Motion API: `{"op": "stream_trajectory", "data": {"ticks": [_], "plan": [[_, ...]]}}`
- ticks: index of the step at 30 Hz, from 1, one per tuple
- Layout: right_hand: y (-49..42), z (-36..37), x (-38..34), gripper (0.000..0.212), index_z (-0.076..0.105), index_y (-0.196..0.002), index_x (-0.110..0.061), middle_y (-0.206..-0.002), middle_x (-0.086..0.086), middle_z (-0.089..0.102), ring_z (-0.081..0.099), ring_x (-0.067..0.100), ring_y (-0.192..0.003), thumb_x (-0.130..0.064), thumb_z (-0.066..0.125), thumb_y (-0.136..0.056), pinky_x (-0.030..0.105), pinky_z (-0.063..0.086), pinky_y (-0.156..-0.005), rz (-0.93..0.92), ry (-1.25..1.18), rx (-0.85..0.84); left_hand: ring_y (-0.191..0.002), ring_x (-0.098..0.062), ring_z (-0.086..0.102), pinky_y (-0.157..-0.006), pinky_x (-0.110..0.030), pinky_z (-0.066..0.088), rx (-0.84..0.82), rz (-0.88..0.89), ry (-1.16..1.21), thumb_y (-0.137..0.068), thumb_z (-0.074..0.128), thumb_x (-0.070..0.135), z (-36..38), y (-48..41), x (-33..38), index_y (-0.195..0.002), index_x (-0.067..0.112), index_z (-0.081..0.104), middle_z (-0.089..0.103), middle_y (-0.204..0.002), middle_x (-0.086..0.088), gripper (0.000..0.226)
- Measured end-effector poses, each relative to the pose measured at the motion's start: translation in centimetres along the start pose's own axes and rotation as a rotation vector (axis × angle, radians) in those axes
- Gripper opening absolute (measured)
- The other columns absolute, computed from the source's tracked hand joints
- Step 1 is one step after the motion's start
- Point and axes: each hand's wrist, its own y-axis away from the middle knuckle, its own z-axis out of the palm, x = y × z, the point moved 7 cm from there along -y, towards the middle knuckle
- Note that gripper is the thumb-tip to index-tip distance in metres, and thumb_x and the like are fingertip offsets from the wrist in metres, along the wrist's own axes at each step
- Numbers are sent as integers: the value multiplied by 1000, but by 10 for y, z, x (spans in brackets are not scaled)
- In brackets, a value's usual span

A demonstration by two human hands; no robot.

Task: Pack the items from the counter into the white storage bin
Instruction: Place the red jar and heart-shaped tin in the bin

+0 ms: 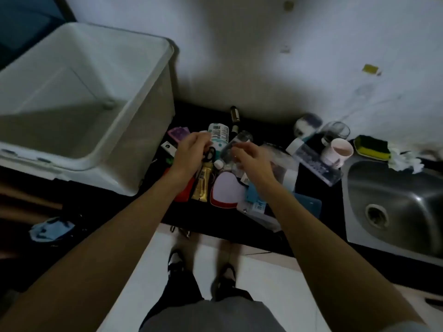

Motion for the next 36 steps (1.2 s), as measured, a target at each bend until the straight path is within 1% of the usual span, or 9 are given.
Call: {"op": "stream_trajectory", "data": {"ticks": [3, 8, 11, 15, 18, 23, 27, 33, 36], "plan": [[-9, 10, -2, 21, 63, -115, -20, -106, -3, 67, 64, 10, -97, -28, 61, -97, 24, 50, -80, 12, 35, 61, -100, -19, 64, -88, -37, 51, -17, 4, -22, -96, 56, 34, -15, -19, -4, -104, 9, 68, 69, -105, -9, 29], [-23, 32, -3, 32, 63, -121, -13, -105, -1, 68, 66, 13, -96, -31, 63, -95, 21, 49, -74, 65, 70, 116, -88, -11, 62, -72, -26, 50, -42, 18, -69, -96, 57, 29, -34, -46, -14, -103, 15, 66, 66, -95, 1, 19], [-30, 43, 2, 39, 62, -124, -11, -111, 2, 68, 65, 15, -101, -33, 66, -92, 25, 51, -80, 81, 136, 134, -92, -12, 64, -84, -38, 55, -74, 35, -127, -91, 60, 33, -43, -62, -25, -99, 21, 66, 67, -96, 6, 15], [-32, 55, 17, 47, 54, -131, -8, -114, 1, 64, 62, 17, -108, -30, 68, -92, 27, 50, -87, 148, 264, 100, -95, -15, 62, -89, -39, 53, -129, 53, -298, -91, 60, 33, -52, -70, -40, -106, 19, 64, 66, -100, 4, 20], [-30, 59, 34, 54, 48, -133, -11, -121, 5, 59, 59, 19, -108, -34, 69, -90, 30, 48, -90, 268, 299, 40, -92, -21, 62, -81, -36, 51, -191, 85, -527, -91, 59, 34, -57, -69, -50, -107, 18, 60, 64, -99, 0, 22], [-30, 56, 48, 57, 48, -132, -13, -121, 1, 57, 56, 19, -111, -27, 76, -85, 37, 49, -97, 258, 512, 54, -95, -16, 63, -82, -38, 54, -318, 122, -685, -74, 61, 61, -68, -67, -68, -114, 21, 61, 65, -106, 4, 56], [-29, 52, 62, 86, 35, -144, -17, -143, 10, 44, 45, 30, -128, -42, 80, -76, 49, 43, -105, 292, 824, 21, -105, -17, 60, -88, -38, 53, -484, 238, -713, -79, 71, 52, -68, -55, -81, -121, 21, 62, 62, -116, 1, 53], [-22, 58, 81, 97, 26, -149, -16, -148, 17, 36, 36, 38, -134, -42, 81, -74, 54, 38, -108, 327, 967, -36, -111, -15, 53, -94, -37, 49, -597, 337, -887, -61, 68, 74, -82, -43, -94, -133, 29, 51, 53, -126, 4, 86], [-18, 62, 84, 96, 23, -150, -14, -150, 17, 30, 29, 37, -138, -39, 79, -76, 53, 31, -112, 283, 1042, -30, -117, -14, 49, -98, -34, 45, -612, 377, -926, -60, 77, 68, -87, -40, -97, -137, 33, 46, 50, -132, 5, 90]]}}
